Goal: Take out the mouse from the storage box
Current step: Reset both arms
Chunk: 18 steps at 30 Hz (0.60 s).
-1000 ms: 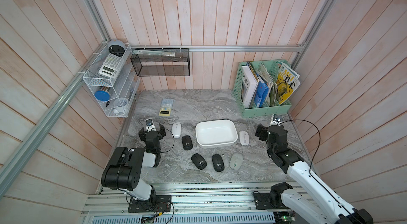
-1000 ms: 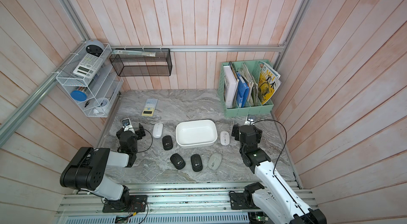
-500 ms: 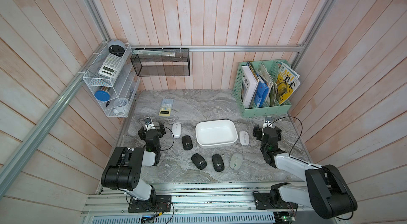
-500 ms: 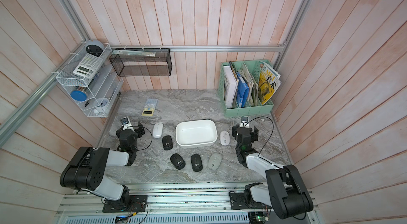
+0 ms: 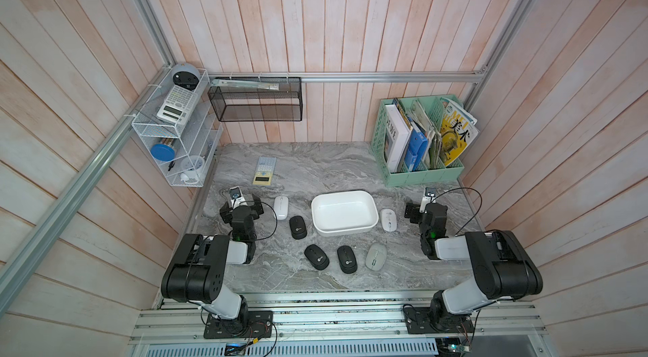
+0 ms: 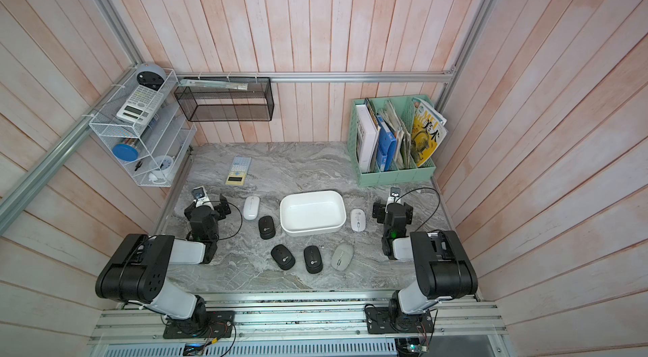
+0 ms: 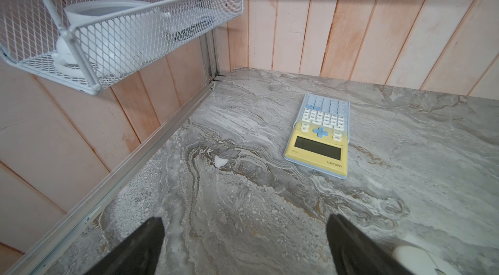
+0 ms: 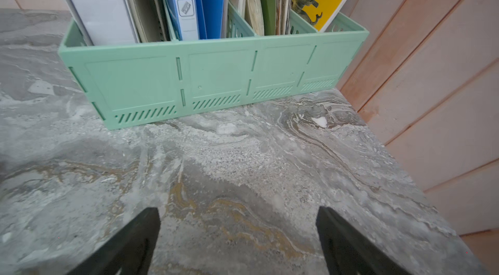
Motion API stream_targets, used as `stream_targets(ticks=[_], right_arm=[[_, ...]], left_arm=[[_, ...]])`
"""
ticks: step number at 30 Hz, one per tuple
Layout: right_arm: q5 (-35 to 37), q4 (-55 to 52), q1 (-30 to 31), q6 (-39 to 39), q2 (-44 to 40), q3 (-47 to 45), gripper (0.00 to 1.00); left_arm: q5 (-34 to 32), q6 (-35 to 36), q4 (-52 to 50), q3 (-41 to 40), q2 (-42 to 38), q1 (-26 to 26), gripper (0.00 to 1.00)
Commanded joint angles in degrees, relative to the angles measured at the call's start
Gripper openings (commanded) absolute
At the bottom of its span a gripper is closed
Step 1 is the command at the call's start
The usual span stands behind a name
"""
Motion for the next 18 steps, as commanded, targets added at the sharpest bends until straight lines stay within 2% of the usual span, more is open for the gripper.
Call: stream_targets(ticks=[1, 18], right_arm=[[-0.54, 2.48, 0.12, 1.46, 0.65, 0.93, 0.97], [-0.40, 2.64, 0.14, 1.44, 0.74, 0.95, 0.98]], left_arm=[[-0.45, -0.70, -0.09, 0.63, -0.19, 0.25, 1.00], [0.09, -0.82, -0.96, 1.00, -0.09, 0.42, 1.00]])
